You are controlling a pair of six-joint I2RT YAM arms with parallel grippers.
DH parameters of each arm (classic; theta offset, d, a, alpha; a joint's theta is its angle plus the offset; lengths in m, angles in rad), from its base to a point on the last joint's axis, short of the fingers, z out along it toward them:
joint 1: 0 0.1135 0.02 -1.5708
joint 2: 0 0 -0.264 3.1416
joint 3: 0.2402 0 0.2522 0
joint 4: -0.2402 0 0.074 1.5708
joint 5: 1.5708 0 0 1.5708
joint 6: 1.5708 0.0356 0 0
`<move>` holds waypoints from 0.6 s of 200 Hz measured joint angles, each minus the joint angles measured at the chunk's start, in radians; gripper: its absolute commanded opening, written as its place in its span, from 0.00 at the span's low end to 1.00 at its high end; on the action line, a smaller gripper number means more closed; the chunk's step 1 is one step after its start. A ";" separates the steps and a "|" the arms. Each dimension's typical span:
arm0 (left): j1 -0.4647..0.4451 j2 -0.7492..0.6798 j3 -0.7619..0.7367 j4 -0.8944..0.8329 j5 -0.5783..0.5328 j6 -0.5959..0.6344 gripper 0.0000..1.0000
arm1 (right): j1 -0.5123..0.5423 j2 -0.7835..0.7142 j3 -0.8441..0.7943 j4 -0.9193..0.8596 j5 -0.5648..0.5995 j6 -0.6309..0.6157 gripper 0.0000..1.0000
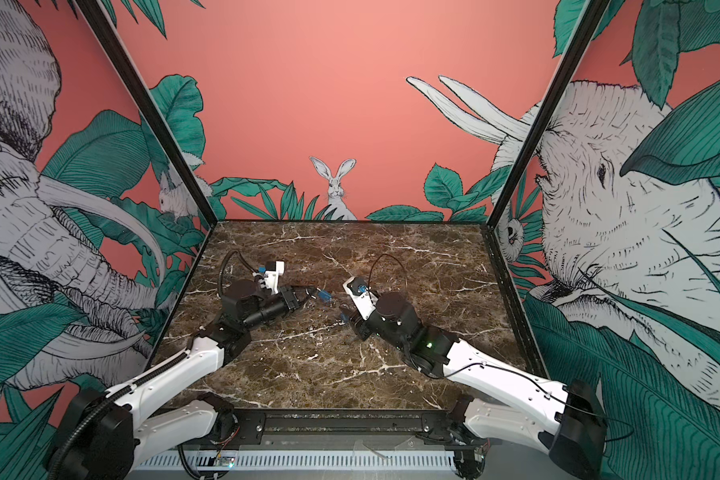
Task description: Lock with the key
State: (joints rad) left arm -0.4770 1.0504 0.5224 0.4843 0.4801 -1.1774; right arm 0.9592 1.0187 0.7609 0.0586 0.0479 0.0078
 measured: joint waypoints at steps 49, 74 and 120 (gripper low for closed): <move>0.000 -0.041 -0.031 0.156 -0.037 -0.219 0.00 | -0.051 0.003 0.019 0.061 -0.202 -0.042 0.49; 0.000 -0.040 -0.035 0.216 -0.035 -0.280 0.00 | -0.102 0.030 0.054 0.097 -0.302 -0.036 0.47; 0.000 -0.036 -0.035 0.286 -0.022 -0.325 0.00 | -0.175 0.106 0.105 0.147 -0.402 -0.016 0.44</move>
State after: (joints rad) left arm -0.4770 1.0145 0.4873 0.7708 0.4580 -1.5021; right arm 0.7841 1.1244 0.8658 0.2054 -0.3546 -0.0086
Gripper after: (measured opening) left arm 0.088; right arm 0.445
